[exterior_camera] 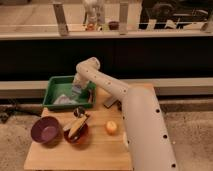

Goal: Wipe tray with sponge

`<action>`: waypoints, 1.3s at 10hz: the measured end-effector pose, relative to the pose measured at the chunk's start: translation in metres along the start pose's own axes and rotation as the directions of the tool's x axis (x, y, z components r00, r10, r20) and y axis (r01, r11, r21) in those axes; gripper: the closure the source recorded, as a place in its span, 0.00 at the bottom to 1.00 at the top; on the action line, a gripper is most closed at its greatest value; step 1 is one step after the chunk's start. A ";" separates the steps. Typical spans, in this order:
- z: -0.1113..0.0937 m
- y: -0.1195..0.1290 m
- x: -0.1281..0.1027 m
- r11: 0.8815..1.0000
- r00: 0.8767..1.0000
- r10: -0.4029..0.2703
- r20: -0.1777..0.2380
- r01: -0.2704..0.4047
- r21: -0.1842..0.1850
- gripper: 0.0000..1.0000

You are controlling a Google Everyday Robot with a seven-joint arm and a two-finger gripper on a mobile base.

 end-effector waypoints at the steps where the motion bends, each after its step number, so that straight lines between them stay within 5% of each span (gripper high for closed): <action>1: 0.000 0.000 -0.006 1.000 1.000 -0.013 0.007 0.013 0.005 0.96; 6: -0.008 0.002 -0.035 0.994 0.994 -0.100 0.041 0.099 0.038 0.96; 9: -0.012 0.016 -0.044 0.992 0.992 -0.124 0.037 0.124 -0.001 0.96; 13: -0.035 0.044 -0.022 0.997 0.998 -0.068 -0.018 0.067 -0.030 0.96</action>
